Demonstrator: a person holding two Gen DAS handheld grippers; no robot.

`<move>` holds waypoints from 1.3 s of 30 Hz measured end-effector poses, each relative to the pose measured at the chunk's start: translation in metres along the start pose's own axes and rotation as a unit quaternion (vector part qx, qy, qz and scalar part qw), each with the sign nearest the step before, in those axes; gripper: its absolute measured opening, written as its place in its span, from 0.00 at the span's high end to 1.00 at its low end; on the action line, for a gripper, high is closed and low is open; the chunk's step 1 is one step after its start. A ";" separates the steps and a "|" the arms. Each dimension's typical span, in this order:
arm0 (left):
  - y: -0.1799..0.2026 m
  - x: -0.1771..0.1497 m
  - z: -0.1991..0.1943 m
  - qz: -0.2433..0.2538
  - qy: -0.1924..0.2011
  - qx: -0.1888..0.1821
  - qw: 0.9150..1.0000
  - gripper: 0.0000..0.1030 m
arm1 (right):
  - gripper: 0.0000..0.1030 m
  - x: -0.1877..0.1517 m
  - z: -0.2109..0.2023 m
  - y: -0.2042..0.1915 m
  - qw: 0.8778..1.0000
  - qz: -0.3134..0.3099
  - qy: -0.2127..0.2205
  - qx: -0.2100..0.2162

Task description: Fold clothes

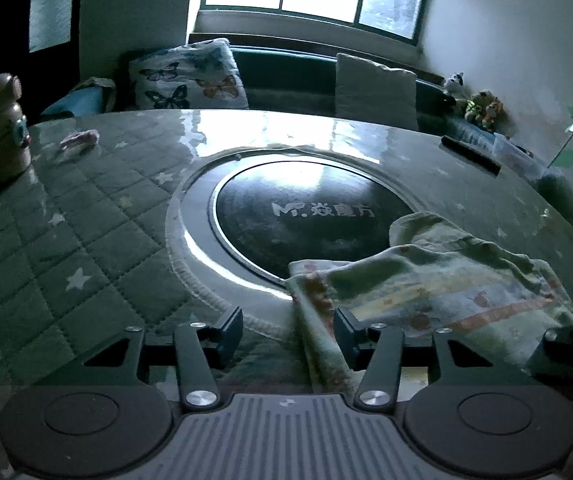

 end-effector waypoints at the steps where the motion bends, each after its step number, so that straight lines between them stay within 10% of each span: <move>1: -0.002 0.000 -0.001 -0.005 0.000 -0.001 1.000 0.48 | 0.65 0.000 0.002 -0.004 1.000 -0.010 -0.001 0.000; 8: -0.015 -0.002 -0.011 -0.056 0.006 -0.017 0.998 0.48 | 0.65 -0.001 0.014 -0.020 0.999 -0.045 -0.010 -0.012; 15: -0.016 -0.004 -0.016 -0.102 0.001 -0.049 0.994 0.48 | 0.86 0.002 0.014 -0.011 1.000 -0.007 -0.011 -0.002; 31: -0.013 -0.005 0.012 -0.256 -0.031 -0.144 0.955 0.49 | 0.90 0.009 -0.016 0.024 0.998 0.064 0.018 0.011; 33: -0.012 -0.005 0.017 -0.261 -0.036 -0.148 0.953 0.74 | 0.90 0.007 -0.018 0.023 0.998 0.065 0.017 0.013; 39: -0.016 -0.009 0.025 -0.270 -0.037 -0.148 0.951 0.90 | 0.89 0.002 -0.023 0.030 0.996 0.090 0.010 0.027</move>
Point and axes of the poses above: each gripper's, at about its wrist camera, not at the fingertips, and z roughly the way its jaws point, y to its right, x to its top, the point moved 3 cm from there along z, roughly the way its jaws point, and after that the axes turned 12 degrees about -x, right-handed, at the moved point
